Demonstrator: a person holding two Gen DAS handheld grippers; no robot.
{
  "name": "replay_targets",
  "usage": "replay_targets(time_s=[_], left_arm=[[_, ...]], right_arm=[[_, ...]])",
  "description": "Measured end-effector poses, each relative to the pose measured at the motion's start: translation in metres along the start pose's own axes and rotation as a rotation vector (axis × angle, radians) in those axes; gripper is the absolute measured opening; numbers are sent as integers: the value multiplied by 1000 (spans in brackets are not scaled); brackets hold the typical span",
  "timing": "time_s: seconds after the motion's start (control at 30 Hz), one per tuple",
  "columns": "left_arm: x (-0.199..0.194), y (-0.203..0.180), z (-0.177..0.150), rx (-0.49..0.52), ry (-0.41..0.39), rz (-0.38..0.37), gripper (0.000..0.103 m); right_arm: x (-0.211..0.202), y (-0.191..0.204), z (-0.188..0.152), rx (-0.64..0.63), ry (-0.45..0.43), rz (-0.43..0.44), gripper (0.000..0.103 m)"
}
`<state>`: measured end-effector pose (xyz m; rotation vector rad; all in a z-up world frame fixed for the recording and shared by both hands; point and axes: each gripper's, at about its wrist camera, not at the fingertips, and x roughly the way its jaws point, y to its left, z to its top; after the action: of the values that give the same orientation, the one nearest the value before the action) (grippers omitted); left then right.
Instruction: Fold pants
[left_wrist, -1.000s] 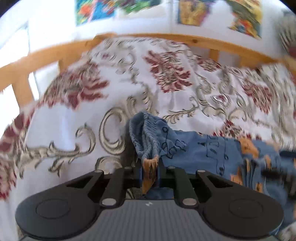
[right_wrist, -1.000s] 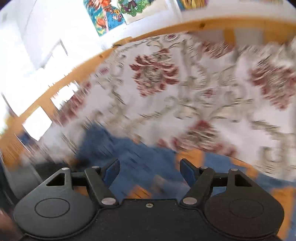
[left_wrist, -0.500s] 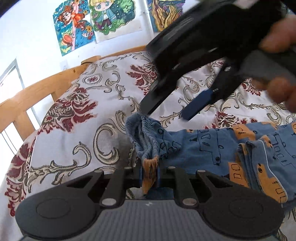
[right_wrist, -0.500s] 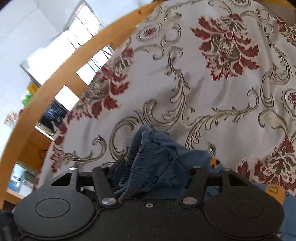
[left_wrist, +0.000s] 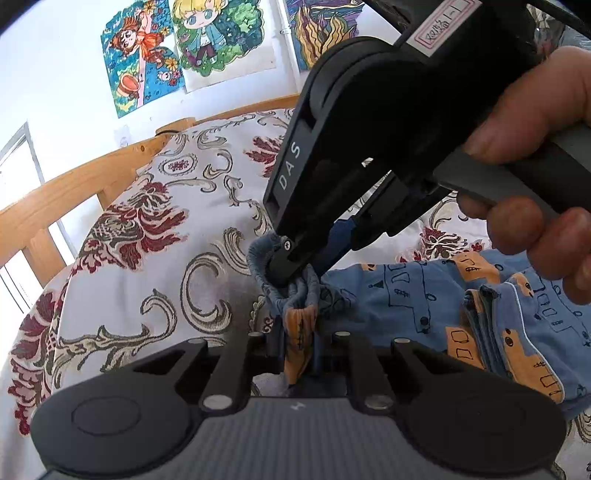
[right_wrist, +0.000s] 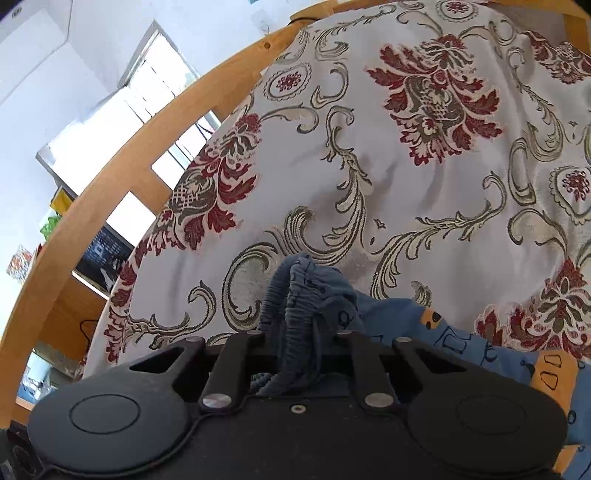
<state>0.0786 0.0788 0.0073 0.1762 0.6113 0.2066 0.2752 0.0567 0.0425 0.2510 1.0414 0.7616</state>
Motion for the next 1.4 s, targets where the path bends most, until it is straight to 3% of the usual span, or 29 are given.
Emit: replay_targets(time_s=[0.5, 0.87, 1.07, 1.4], left_arm=[[-20, -18, 11, 71, -71, -16, 15], [-49, -46, 24, 178, -161, -46, 15], [-66, -74, 28, 273, -222, -87, 15], [-75, -133, 23, 439, -250, -158, 15]], right_arm=[[-47, -13, -14, 76, -119, 74, 12], [-115, -38, -35, 123, -221, 116, 12], [-147, -57, -58, 148, -266, 92, 12], [-184, -97, -95, 194, -302, 18, 12]])
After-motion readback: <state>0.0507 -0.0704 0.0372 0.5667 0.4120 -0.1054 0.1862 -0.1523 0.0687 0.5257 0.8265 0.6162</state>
